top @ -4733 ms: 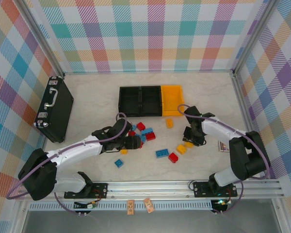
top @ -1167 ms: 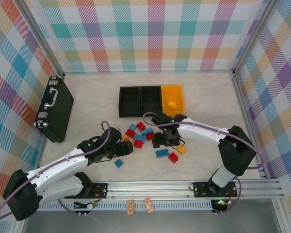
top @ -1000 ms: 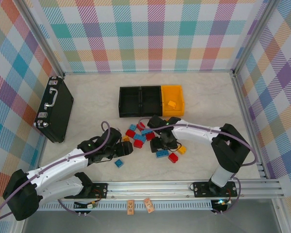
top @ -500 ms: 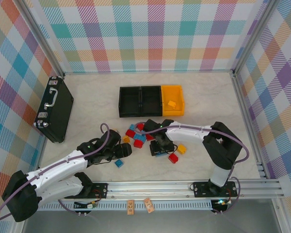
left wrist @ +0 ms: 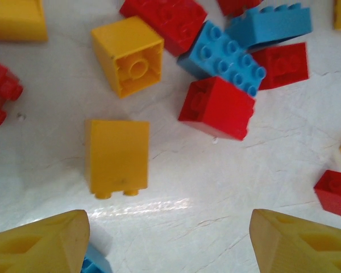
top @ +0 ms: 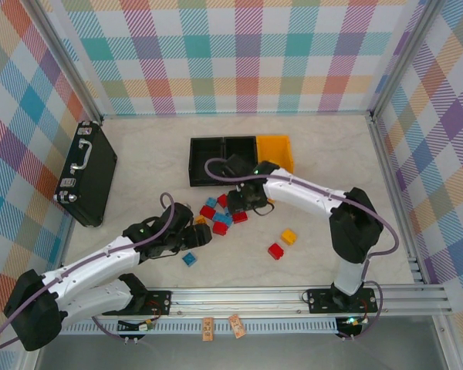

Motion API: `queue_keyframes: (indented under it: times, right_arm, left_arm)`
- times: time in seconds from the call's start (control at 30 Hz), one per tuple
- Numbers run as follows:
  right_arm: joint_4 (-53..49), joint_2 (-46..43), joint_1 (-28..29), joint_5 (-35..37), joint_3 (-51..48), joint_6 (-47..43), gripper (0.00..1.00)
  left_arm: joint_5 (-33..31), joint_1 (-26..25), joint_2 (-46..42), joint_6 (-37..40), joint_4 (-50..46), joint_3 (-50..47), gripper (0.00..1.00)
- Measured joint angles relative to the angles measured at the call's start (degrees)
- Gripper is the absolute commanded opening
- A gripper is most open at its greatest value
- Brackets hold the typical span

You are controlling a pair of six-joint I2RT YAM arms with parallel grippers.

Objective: Sort the legos into containers by color
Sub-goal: Place the lego in the container.

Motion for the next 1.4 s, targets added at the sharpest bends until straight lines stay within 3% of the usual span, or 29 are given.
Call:
queue_keyframes:
  times: [0.37, 0.7, 1.13, 1.4]
  right_arm:
    - [-2.2, 12.9, -9.6, 0.5, 20.1, -7.4, 0.59]
    - [-6.7, 25.7, -11.3, 0.2, 37.3, -9.5, 0.60]
    - [-9.0, 29.3, -11.4, 0.0, 39.9, -10.0, 0.62]
    - [-9.0, 29.5, -11.4, 0.0, 40.0, -10.8, 0.68]
  left_arm:
    - [0.5, 4.7, 8.7, 4.2, 3.0, 10.1, 0.74]
    - [1.3, 6.3, 10.3, 5.6, 3.4, 12.2, 0.74]
    - [1.3, 6.9, 9.4, 5.6, 3.4, 11.3, 0.74]
    - [1.3, 6.9, 9.2, 5.6, 3.4, 10.8, 0.74]
